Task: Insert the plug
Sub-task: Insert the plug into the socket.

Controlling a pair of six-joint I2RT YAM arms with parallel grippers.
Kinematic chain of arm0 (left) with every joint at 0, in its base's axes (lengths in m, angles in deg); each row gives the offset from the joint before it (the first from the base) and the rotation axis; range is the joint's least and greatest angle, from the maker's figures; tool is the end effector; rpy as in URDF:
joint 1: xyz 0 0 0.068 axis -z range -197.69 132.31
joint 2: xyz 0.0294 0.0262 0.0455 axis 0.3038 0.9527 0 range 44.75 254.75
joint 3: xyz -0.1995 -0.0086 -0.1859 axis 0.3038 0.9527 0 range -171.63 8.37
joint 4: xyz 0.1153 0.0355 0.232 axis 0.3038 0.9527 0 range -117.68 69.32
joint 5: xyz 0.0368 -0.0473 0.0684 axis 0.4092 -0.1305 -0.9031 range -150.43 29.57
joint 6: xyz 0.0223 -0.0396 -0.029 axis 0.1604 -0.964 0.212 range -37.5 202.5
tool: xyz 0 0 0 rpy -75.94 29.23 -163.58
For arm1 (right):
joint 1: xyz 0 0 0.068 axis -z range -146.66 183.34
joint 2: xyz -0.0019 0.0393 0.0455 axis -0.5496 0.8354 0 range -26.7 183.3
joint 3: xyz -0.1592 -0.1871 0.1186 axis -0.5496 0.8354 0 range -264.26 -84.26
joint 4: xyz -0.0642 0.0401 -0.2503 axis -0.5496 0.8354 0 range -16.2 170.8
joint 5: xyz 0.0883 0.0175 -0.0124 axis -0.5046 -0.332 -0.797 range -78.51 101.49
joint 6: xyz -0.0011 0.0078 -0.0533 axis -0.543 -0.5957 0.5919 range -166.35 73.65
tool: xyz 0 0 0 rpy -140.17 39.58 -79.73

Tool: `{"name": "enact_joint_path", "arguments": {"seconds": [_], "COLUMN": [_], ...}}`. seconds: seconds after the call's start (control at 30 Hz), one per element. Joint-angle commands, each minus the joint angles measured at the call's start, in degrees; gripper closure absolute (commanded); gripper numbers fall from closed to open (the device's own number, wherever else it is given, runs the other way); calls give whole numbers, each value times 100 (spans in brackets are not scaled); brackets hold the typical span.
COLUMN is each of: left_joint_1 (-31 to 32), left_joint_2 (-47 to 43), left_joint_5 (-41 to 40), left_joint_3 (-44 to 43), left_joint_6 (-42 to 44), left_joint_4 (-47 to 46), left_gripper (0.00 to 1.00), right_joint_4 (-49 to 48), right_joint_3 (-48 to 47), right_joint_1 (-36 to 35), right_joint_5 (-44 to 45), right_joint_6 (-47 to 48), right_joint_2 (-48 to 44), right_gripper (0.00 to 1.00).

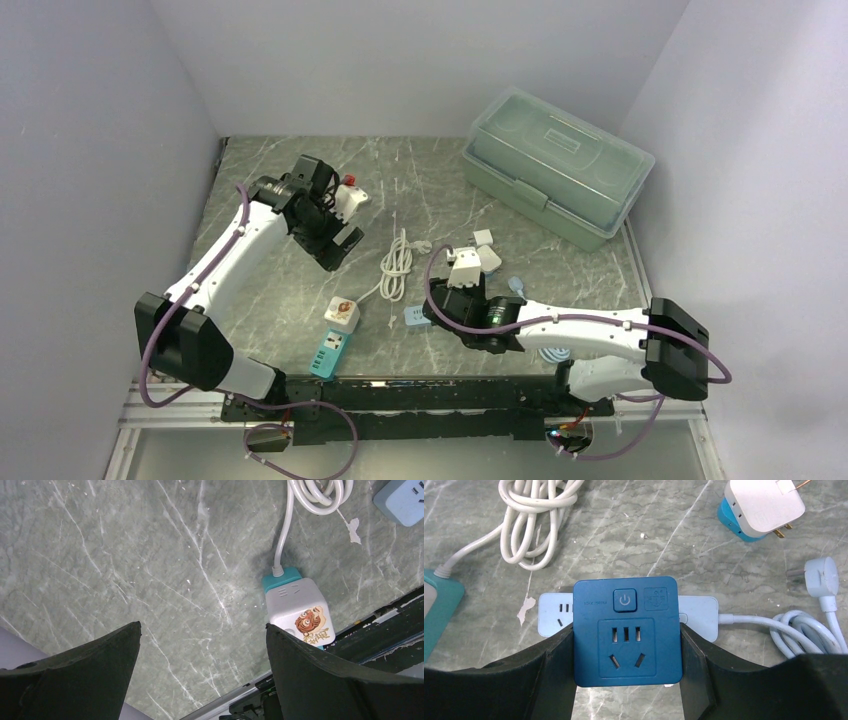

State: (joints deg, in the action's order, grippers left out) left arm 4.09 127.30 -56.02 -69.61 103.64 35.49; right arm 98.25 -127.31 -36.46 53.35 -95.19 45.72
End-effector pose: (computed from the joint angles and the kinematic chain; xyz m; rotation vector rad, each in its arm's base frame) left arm 0.2556 -0.1050 0.3142 1.0261 2.5532 -0.1088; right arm 0.1061 0.2195 0.2162 -0.1302 2.2185 0.1892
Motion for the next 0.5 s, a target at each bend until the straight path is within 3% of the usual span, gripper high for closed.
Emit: {"name": "enact_joint_path", "arguments": {"seconds": [0.0,0.47], "left_joint_1": [-16,-16], "left_joint_2": [-163,-221], "left_joint_5": [-27,-127], "left_joint_3": [6,53], "left_joint_6": [100,100], "left_joint_4": [-90,-148], "left_gripper": [0,0], "right_joint_4": [-224,-198], "right_joint_3": [-56,41], "right_joint_1": [-25,-42], "right_joint_5": [94,108], "right_joint_6": [98,38], "right_joint_2": [27,127], "right_gripper": [100,100]}}
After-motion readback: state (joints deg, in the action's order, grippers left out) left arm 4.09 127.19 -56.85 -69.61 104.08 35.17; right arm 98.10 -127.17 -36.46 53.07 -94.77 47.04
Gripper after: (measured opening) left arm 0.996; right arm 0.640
